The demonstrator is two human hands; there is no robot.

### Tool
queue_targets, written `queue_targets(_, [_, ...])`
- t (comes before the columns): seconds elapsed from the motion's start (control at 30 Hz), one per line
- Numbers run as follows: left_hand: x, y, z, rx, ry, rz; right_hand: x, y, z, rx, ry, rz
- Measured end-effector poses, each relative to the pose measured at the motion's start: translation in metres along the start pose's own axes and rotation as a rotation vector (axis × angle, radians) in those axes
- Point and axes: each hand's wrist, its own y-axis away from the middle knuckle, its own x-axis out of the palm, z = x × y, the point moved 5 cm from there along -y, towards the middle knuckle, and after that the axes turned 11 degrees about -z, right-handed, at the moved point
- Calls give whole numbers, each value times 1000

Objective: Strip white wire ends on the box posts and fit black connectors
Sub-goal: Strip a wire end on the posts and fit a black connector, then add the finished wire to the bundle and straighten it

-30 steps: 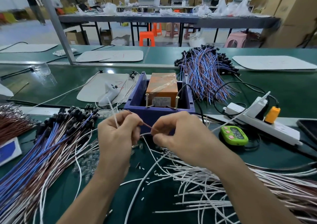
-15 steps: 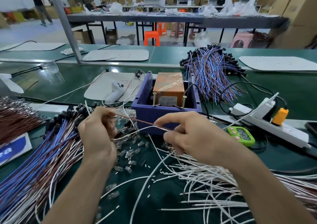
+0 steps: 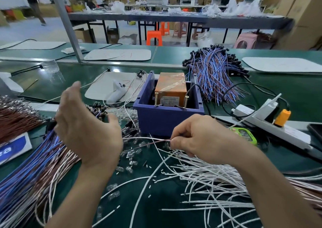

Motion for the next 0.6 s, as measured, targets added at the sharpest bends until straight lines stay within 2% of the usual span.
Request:
queue_targets(0.07, [-4,13,-18,282,-56,5,3,-1,0,1,19,-1])
queue_targets(0.13, [-9,27,-35,475,-1,-34,5,-1,0,-9,31,-6])
queue_targets(0.17, [-11,33,-43,521,92,-25,5,-2,-1,-16,31,-10])
queue_targets(0.23, [-10,47,-54,544,336,123,5,-3,-1,-26,14,-19])
queue_targets(0.3, [-5,59,-58,485,505,353,2,-4,-3,-30,-18,-29])
queue_targets(0.4, [7,70,-54,219,639,684,-2,-3,-5,-38,-3,-37])
queue_targets(0.47, [15,73,-50,72,736,819,-3,-3,-7,-44,21,-39])
queue_targets(0.6, [24,74,-49,-63,865,999,-3,-1,-8,-47,45,-15])
